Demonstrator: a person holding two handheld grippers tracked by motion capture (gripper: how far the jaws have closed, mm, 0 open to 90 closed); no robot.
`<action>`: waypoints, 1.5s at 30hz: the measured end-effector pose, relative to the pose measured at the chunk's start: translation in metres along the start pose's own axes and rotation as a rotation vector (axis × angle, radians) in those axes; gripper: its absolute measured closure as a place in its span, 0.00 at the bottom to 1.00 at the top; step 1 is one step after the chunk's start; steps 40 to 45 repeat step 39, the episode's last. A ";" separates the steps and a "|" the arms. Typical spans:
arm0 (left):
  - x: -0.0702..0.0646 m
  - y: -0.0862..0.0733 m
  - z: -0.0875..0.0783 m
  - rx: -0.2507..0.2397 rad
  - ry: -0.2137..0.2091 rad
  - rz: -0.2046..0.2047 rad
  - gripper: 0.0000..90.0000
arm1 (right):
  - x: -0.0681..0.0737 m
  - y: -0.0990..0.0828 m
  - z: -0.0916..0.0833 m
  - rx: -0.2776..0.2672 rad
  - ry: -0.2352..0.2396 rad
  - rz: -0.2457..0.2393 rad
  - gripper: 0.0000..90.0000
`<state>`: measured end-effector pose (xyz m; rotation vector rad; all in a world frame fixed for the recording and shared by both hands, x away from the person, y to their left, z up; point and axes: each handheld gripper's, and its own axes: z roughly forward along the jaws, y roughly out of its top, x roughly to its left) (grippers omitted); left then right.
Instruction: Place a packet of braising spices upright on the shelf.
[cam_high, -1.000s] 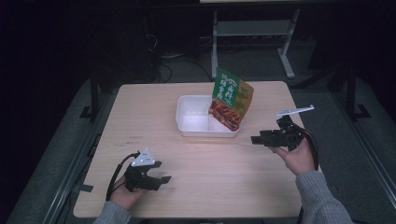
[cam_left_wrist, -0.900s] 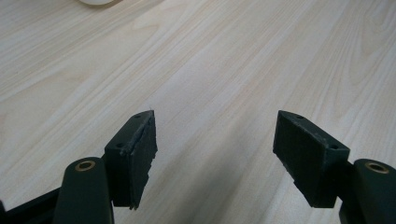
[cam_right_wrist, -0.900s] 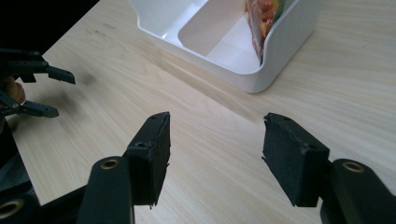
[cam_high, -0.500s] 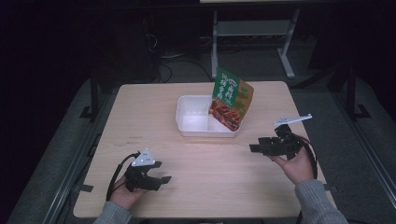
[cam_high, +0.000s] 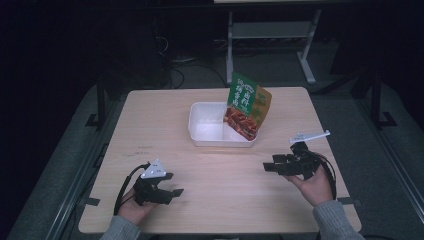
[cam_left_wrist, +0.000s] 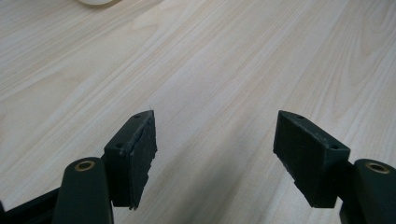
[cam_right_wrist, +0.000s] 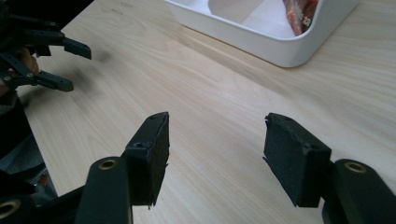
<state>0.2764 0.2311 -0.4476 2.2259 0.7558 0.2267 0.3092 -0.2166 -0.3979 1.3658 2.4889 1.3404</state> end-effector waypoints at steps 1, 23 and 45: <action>0.000 0.000 0.000 -0.001 -0.001 -0.001 0.33 | 0.001 -0.001 0.000 -0.001 0.003 0.000 0.44; 0.001 -0.001 0.000 0.000 0.002 -0.004 0.33 | 0.011 -0.035 0.021 0.009 0.080 0.011 0.44; 0.000 0.001 0.000 0.002 0.000 0.012 0.33 | 0.032 -0.051 0.041 0.020 0.052 -0.084 0.45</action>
